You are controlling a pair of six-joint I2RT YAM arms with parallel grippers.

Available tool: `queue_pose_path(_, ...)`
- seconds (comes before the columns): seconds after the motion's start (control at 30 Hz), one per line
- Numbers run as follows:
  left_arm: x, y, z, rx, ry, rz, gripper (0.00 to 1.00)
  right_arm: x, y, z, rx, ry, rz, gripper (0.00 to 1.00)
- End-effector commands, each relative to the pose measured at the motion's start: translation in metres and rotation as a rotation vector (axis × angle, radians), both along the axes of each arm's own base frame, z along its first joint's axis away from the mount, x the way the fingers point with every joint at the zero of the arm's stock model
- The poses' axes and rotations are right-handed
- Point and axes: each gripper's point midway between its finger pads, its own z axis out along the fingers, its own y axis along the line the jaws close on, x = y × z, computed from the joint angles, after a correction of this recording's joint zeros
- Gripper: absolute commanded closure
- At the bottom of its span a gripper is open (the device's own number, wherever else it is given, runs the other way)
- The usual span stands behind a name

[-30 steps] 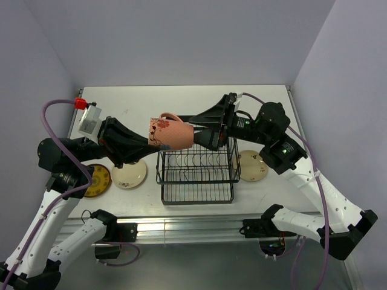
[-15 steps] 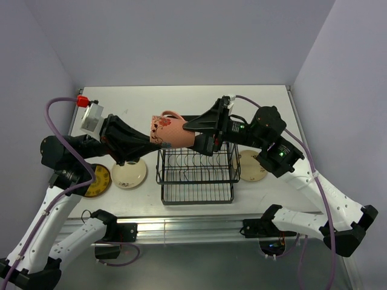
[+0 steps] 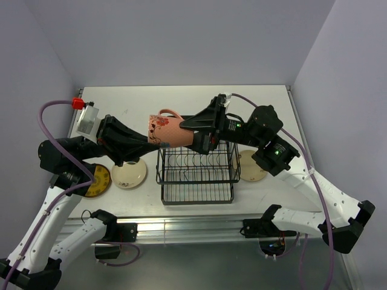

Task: Load the mixed dishes into the dish rack

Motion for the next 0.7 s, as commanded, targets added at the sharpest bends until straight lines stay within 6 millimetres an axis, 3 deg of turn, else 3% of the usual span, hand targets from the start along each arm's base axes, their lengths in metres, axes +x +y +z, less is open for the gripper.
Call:
queue_pose_path(0.0, -0.013, 0.005, 0.016, -0.052, -0.1, -0.004, 1.0, -0.007, 0.002, 0.025, 0.066, -0.057, 0.014, 0.21)
queue_pose_path(0.4, -0.011, 0.004, 0.013, -0.045, -0.094, -0.013, 1.0, -0.009, 0.008, 0.026, 0.065, -0.062, 0.027, 0.21)
queue_pose_path(0.5, -0.01, 0.003, 0.012, -0.042, -0.091, -0.014, 1.0, -0.008, 0.008, 0.025, 0.069, -0.066, 0.022, 0.27)
queue_pose_path(0.67, -0.006, 0.001, 0.006, -0.018, -0.072, -0.015, 1.0, -0.008, 0.006, 0.026, 0.083, -0.089, 0.016, 0.55)
